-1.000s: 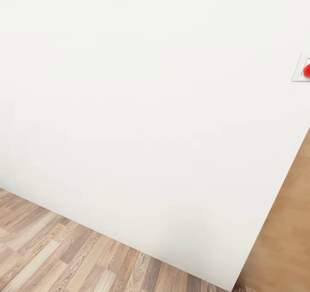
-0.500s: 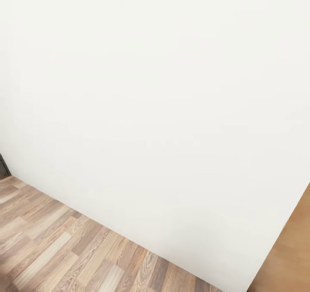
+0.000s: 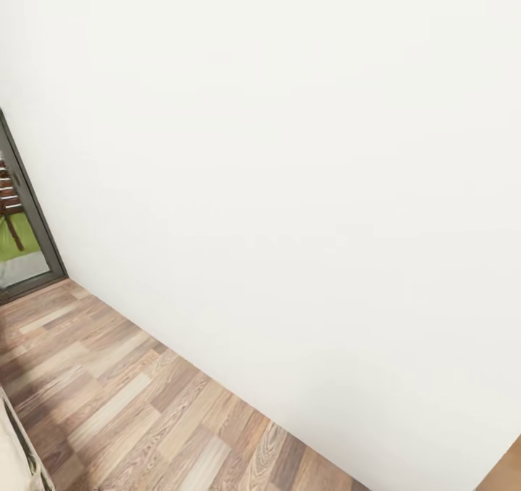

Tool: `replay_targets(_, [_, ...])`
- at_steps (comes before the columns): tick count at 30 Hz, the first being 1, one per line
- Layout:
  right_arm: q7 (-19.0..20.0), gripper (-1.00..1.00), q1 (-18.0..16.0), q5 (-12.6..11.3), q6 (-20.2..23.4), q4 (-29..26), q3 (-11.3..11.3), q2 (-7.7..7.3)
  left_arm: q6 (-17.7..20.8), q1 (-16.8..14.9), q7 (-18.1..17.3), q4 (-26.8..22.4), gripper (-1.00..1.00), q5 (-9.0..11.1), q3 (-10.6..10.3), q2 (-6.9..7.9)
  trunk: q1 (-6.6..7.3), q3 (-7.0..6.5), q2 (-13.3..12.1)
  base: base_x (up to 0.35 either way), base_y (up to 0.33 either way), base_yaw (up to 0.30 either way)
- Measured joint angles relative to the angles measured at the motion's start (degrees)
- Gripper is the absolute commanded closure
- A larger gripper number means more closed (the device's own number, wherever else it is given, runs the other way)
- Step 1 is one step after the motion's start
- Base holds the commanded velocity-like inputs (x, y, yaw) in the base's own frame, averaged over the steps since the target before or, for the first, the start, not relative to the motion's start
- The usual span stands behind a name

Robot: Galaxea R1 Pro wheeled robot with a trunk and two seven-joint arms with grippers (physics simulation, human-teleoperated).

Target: Put all the toys in the child's room - the three board games (two on the bed and one on the table), the two jigsaw puzzles on the table, and the tennis ball on the table - inside the toy box on the table in the child's room.

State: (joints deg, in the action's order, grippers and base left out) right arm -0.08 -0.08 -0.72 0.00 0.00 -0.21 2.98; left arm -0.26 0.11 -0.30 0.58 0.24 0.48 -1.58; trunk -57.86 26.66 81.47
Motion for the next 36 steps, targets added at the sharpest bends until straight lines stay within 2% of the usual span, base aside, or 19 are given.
replay_targets(13, [0.0,-1.0,0.0,0.0,0.0,0.0,0.0,-0.17,-0.1,0.0,0.0,-0.1,-1.0,-0.1,0.0,-0.16,2.86,-2.09,-5.2,0.0,0.0,0.253])
replay_targets(28, [0.0,-1.0,0.0,0.1,-0.3,0.0,0.0,-0.61,-0.2,0.0,0.2,-0.1,-1.0,-0.2,0.0,-0.18,6.15,-4.74,-11.2,0.0,0.0,0.023])
replay_targets(36, [0.1,-1.0,0.0,0.3,-3.0,0.0,0.1,-1.08,-0.2,0.0,0.2,-0.1,-1.0,-0.2,0.0,-0.17,7.91,-6.19,-14.4,0.0,0.0,0.0])
